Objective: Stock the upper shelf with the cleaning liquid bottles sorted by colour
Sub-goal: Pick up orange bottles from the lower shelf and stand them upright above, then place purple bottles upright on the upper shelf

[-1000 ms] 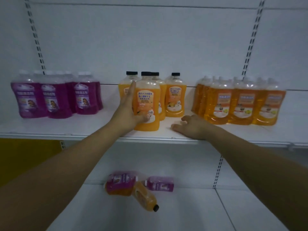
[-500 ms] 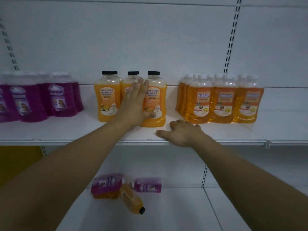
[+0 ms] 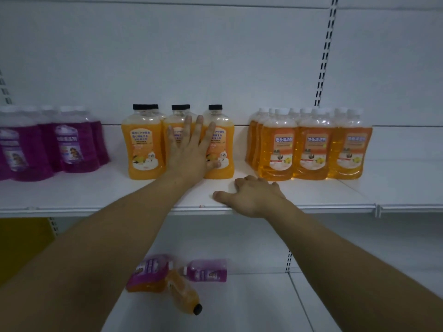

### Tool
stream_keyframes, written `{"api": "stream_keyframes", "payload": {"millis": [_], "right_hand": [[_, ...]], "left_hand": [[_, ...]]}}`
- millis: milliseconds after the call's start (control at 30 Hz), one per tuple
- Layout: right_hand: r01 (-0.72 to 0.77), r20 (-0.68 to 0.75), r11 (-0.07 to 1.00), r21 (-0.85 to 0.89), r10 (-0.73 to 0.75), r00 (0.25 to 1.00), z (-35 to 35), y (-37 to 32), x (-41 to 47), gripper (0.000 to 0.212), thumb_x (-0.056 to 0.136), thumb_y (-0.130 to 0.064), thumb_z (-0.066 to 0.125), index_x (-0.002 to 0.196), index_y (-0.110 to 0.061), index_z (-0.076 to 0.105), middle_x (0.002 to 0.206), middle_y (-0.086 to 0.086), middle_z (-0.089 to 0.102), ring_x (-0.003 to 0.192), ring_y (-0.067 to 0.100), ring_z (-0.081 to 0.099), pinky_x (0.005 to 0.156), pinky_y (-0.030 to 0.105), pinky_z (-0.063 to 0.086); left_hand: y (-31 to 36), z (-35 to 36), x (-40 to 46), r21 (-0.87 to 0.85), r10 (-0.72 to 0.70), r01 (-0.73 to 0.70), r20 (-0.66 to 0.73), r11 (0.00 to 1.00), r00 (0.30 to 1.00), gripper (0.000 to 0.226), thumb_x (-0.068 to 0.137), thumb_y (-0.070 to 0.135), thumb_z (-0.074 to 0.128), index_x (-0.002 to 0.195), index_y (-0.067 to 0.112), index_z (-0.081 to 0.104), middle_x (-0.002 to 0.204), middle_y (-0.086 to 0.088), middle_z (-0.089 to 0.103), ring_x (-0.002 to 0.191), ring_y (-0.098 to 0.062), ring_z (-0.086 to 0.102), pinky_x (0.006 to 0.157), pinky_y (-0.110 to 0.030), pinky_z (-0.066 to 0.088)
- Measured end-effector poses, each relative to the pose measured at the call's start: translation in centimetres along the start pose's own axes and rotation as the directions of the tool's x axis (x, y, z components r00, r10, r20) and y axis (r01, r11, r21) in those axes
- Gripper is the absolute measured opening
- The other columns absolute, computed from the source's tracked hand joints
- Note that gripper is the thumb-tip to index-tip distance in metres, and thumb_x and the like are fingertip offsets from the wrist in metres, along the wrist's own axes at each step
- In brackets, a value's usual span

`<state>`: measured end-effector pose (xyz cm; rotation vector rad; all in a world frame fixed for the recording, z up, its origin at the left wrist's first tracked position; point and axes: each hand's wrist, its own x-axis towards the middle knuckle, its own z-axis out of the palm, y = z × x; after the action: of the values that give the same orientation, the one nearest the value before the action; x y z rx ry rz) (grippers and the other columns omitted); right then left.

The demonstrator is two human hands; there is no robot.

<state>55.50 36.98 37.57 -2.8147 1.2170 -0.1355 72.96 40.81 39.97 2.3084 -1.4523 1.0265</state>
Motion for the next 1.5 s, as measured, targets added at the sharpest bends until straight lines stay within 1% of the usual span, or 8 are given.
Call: {"api": "stream_keyframes", "payload": {"millis": [300,433,533,667,833,1067,1200,1500], "right_hand": [[-0.008,-0.007,1.0,0.004,0.008,1.0,-0.1,-0.1,-0.1,0.096,0.076,-0.087,0.021,0.145,-0.022,0.035,0.153,0.008,0.033,0.138,0.034,0.031,0.11,0.057,0.023],[-0.015,0.001,1.0,-0.01,0.015,1.0,0.0,-0.1,0.2,0.098,0.075,-0.089,0.019,0.145,-0.022,0.035,0.153,0.009,0.033,0.137,0.033,0.033,0.11,0.057,0.026],[-0.026,0.005,0.999,-0.019,0.026,1.0,0.0,-0.3,0.3,0.098,0.075,-0.088,0.019,0.146,-0.022,0.034,0.154,0.009,0.031,0.138,0.033,0.032,0.11,0.056,0.026],[-0.03,0.005,0.999,-0.033,0.03,1.0,0.0,-0.4,0.1,0.095,0.078,-0.086,0.019,0.147,-0.022,0.032,0.155,0.009,0.03,0.14,0.033,0.03,0.111,0.054,0.026],[-0.035,-0.006,0.999,-0.025,0.035,0.999,-0.1,-0.5,-0.1,0.095,0.077,-0.087,0.021,0.145,-0.023,0.035,0.152,0.008,0.035,0.137,0.032,0.035,0.109,0.054,0.029],[0.053,-0.117,0.996,0.077,-0.044,0.992,0.0,-0.3,-1.0,0.086,0.079,-0.083,0.029,0.14,-0.023,0.043,0.145,0.007,0.046,0.128,0.03,0.045,0.102,0.046,0.039],[0.111,-0.194,0.994,-0.003,-0.11,0.975,0.6,-0.4,-2.7,0.083,0.083,-0.081,0.023,0.135,-0.022,0.049,0.136,0.008,0.054,0.12,0.029,0.051,0.097,0.044,0.042],[0.191,-0.409,0.981,0.017,-0.168,0.897,7.7,-2.6,-10.2,0.077,0.092,-0.059,0.042,0.153,-0.018,0.018,0.162,0.007,0.008,0.149,0.024,0.001,0.118,0.042,-0.002]], "left_hand": [[-2.5,-1.5,-1.9,-0.107,0.096,-0.096,-0.002,0.99,0.995,0.083,0.089,0.059,0.044,0.15,0.03,-0.004,0.159,0.0,-0.014,0.144,-0.022,-0.02,0.114,-0.052,-0.011],[-6.9,-2.0,-4.1,-0.235,-0.107,0.067,-0.162,0.97,0.981,0.088,0.085,0.049,0.06,0.151,0.027,0.006,0.159,-0.007,-0.008,0.146,-0.028,-0.009,0.115,-0.054,0.003],[-9.5,-1.5,-4.8,-0.487,-0.355,0.317,0.017,0.813,0.935,0.107,0.08,0.03,0.073,0.15,0.025,-0.007,0.158,-0.011,-0.015,0.145,-0.032,0.006,0.116,-0.049,0.019],[-9.9,-0.3,-5.2,-0.501,-0.311,0.365,0.19,0.785,0.931,0.108,0.081,0.022,0.072,0.15,0.024,-0.011,0.156,-0.008,-0.023,0.143,-0.03,0.018,0.114,-0.038,0.024],[-10.0,-0.3,-5.2,-0.482,-0.298,0.4,0.276,0.78,0.914,0.108,0.083,0.035,0.07,0.149,0.028,-0.015,0.153,-0.004,-0.032,0.146,-0.03,0.004,0.118,-0.043,0.016],[-8.7,-3.5,-9.9,-0.46,-0.158,0.369,0.434,0.808,0.887,0.075,0.086,0.056,0.054,0.148,0.026,0.025,0.158,0.001,0.018,0.143,-0.023,0.023,0.115,-0.046,0.022],[-7.6,-6.3,-14.4,-0.347,-0.143,0.32,0.449,0.882,0.882,0.073,0.088,0.061,0.046,0.148,0.024,0.026,0.157,0.001,0.022,0.142,-0.021,0.024,0.116,-0.048,0.018],[-7.3,-6.6,-24.9,-0.427,0.03,0.215,0.498,0.878,0.867,0.071,0.09,0.049,0.054,0.149,0.023,0.024,0.158,-0.001,0.016,0.145,-0.017,0.015,0.117,-0.035,0.012]]}}
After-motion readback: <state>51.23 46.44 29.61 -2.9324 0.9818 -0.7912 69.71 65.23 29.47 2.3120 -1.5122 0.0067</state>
